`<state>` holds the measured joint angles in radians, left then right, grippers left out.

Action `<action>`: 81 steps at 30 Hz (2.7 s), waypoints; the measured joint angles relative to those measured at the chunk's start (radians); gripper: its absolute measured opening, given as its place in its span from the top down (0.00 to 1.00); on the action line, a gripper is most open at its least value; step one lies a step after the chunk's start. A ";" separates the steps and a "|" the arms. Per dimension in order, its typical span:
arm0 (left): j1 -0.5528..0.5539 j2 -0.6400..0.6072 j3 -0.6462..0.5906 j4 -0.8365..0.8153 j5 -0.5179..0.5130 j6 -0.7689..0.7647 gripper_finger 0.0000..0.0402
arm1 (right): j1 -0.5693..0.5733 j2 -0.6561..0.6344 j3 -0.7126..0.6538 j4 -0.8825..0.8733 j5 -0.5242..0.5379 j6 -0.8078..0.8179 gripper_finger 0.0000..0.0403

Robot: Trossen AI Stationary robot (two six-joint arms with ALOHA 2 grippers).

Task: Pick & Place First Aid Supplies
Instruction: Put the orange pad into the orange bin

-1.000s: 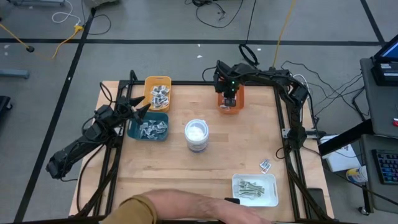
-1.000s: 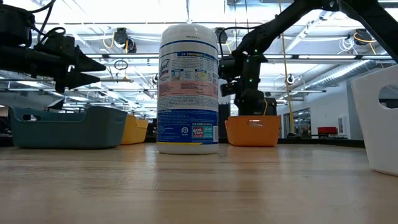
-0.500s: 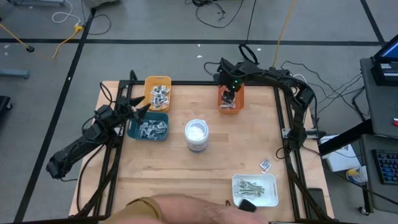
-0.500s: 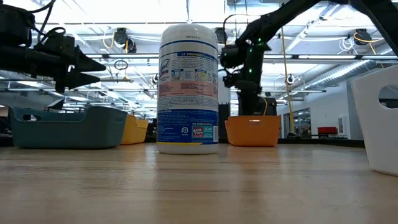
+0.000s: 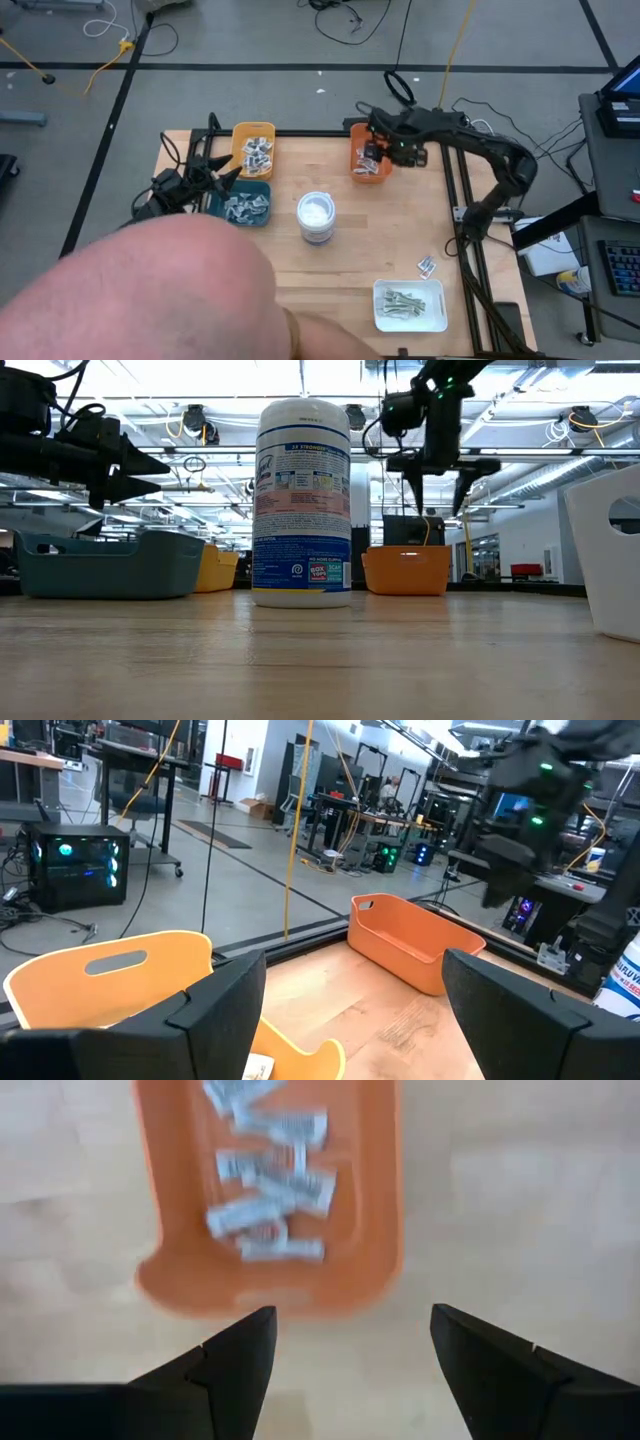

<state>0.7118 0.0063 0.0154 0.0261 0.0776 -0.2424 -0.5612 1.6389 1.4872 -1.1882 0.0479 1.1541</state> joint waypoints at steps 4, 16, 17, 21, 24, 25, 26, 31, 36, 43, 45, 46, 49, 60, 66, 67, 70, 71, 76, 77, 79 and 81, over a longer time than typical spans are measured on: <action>0.000 0.000 0.000 0.000 0.000 0.001 0.24 | 0.087 -0.074 -0.099 0.002 -0.044 0.158 0.35; 0.000 0.000 0.000 0.000 0.000 0.003 0.24 | 0.487 -0.253 -0.348 0.001 -0.053 0.716 0.35; 0.000 0.000 0.000 0.000 0.000 0.002 0.24 | 0.519 -0.263 -0.366 0.001 -0.052 0.754 0.35; 0.000 0.000 0.000 0.000 0.000 0.003 0.24 | 0.637 -0.292 -0.423 0.002 -0.052 0.882 0.35; 0.000 0.000 0.000 0.000 0.000 0.002 0.24 | 0.713 -0.310 -0.459 0.002 -0.052 0.955 0.35; 0.000 0.000 0.000 0.000 0.000 0.002 0.24 | 0.737 -0.314 -0.471 0.002 -0.053 0.974 0.35; 0.000 0.000 0.000 0.000 0.000 0.002 0.24 | 0.760 -0.320 -0.482 0.003 -0.053 0.990 0.35; 0.000 0.000 0.000 0.000 0.000 0.003 0.24 | 0.859 -0.344 -0.532 0.010 -0.054 1.086 0.35; 0.000 0.000 0.000 0.000 0.000 0.003 0.24 | 0.936 -0.362 -0.579 0.011 -0.055 1.163 0.35; 0.000 0.000 0.000 0.000 0.000 0.003 0.24 | 0.947 -0.366 -0.702 0.157 -0.078 1.146 0.35; 0.000 0.000 0.000 0.000 0.000 0.002 0.24 | 0.942 -0.359 -0.737 0.218 -0.080 1.145 0.35; 0.000 0.000 0.000 0.000 0.000 0.001 0.24 | 0.943 -0.356 -0.753 0.241 -0.085 1.147 0.35; 0.000 0.000 0.000 0.000 0.000 0.002 0.24 | 0.943 -0.348 -0.787 0.277 -0.105 1.157 0.35; 0.000 0.000 0.000 0.000 0.000 0.003 0.24 | 0.941 -0.351 -0.885 0.404 -0.128 1.135 0.38; 0.000 0.000 0.000 0.000 0.000 0.003 0.24 | 0.933 -0.351 -0.904 0.464 -0.122 1.096 0.66; 0.000 0.000 0.000 0.000 0.000 0.003 0.24 | 0.933 -0.351 -0.905 0.467 -0.122 1.089 0.72; 0.000 0.000 0.000 0.000 0.000 0.003 0.24 | 0.933 -0.354 -0.905 0.476 -0.123 1.072 0.90; 0.000 0.000 0.000 0.000 0.000 0.003 0.24 | 0.928 -0.354 -0.903 0.479 -0.123 1.056 0.94; 0.000 0.000 0.000 0.000 0.000 0.003 0.24 | 0.859 -0.350 -0.870 0.461 -0.141 0.883 0.96; 0.000 0.000 0.000 0.000 0.000 0.002 0.24 | 0.842 -0.350 -0.856 0.459 -0.135 0.833 0.96; 0.000 0.000 0.000 0.000 0.000 0.001 0.24 | 0.805 -0.351 -0.830 0.457 -0.135 0.719 0.98; 0.000 0.000 0.000 -0.001 0.000 0.002 0.24 | 0.766 -0.350 -0.807 0.448 -0.162 0.577 0.99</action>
<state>0.7120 0.0067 0.0154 0.0254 0.0777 -0.2409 0.2043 1.2886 0.6804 -0.7405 -0.1143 1.7316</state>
